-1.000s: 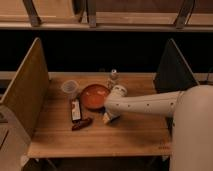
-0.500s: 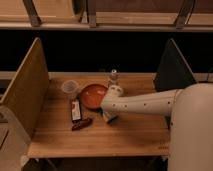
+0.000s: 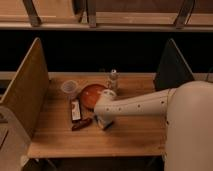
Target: Wipe the white sponge on the table
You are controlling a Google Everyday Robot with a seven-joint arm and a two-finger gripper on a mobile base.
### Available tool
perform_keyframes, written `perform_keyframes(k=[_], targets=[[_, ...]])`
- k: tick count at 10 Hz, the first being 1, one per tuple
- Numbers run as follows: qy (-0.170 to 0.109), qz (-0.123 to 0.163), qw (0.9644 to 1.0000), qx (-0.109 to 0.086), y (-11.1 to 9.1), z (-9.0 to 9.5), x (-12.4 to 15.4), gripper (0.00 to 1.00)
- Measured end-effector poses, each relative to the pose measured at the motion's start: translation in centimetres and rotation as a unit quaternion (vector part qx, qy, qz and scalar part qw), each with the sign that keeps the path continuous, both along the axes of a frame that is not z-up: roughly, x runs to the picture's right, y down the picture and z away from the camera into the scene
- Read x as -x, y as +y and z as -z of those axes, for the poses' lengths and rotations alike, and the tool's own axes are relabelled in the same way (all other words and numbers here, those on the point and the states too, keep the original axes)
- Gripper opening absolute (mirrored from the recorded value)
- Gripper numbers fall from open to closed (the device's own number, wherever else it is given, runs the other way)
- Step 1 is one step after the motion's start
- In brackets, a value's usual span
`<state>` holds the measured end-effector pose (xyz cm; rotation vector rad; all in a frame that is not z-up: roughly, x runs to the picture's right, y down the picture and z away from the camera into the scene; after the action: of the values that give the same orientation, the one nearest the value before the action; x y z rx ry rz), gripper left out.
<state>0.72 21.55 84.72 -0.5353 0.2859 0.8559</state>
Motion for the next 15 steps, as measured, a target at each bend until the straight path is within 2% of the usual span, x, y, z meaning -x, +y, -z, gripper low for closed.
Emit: perform_keyframes(k=[3,5,7,8,11,13,14,15], targets=[[0.049,0.019,0.9984,0.02,1.0,2.7,-2.9,0.0],[0.095,0.02,0.9947,0.032,1.4,3.7,-6.1,0.0],[0.129,0.022,0.9906,0.037,1.1,3.1,-8.3,0.0],[0.144,0.026,0.9885,0.038,0.6,2.2,-9.0,0.0],[0.163,0.037,0.9854,0.031,-1.5,0.0,-9.7,0.0],[0.166,0.043,0.9849,0.025,-2.8,-1.4,-9.3,0.0],[0.161,0.049,0.9856,0.023,-3.3,-2.2,-8.5,0.0],[0.144,0.053,0.988,0.018,-3.8,-2.9,-6.8,0.0]])
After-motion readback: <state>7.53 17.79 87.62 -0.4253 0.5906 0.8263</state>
